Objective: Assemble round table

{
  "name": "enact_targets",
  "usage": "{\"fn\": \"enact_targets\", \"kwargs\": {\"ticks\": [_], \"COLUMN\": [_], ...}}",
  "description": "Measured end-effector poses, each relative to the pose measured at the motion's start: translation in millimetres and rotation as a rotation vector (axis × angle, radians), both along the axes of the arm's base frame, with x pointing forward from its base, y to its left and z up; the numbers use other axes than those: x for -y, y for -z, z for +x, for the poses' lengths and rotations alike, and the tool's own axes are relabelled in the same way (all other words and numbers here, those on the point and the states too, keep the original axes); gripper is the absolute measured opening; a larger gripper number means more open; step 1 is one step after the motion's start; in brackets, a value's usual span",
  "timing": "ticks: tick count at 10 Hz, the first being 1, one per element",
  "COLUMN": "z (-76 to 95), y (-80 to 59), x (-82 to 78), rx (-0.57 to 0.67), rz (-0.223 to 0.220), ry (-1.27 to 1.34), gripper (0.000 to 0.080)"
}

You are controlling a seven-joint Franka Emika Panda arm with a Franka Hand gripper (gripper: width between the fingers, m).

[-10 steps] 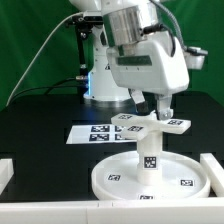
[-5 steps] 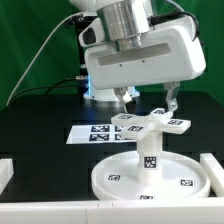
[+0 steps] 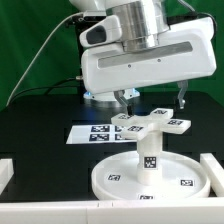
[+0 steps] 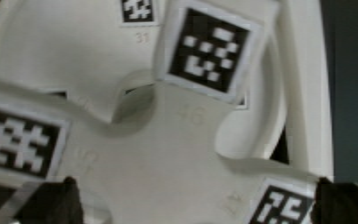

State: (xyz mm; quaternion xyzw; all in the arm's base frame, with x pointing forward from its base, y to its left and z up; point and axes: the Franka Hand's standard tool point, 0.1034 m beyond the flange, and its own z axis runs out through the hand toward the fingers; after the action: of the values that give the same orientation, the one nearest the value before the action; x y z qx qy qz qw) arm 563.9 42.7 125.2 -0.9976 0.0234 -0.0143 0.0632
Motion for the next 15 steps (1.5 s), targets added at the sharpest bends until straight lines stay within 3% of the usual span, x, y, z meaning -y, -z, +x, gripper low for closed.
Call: {"fn": "enact_targets", "kwargs": {"ticks": [1,2,6,8,11,15], "z": [2.3,2.8,2.4,0.5,-1.2,-2.6], "y": [-0.1,1.2,2.5,7.8,19.2,24.1], "x": [-1.3,-2.7,-0.5,8.3,6.3,4.0], "rx": [0.012,0.021,0.02,0.006,-0.001,-0.007], "rz": [-0.047,-0.062,-0.061,-0.063,-0.064,-0.063], "ry": [-0.154,-0.236,-0.243,-0.222,-0.225,-0.229], "gripper": [0.0649,0.0649,0.0649,0.0649,0.0649,0.0649]}}
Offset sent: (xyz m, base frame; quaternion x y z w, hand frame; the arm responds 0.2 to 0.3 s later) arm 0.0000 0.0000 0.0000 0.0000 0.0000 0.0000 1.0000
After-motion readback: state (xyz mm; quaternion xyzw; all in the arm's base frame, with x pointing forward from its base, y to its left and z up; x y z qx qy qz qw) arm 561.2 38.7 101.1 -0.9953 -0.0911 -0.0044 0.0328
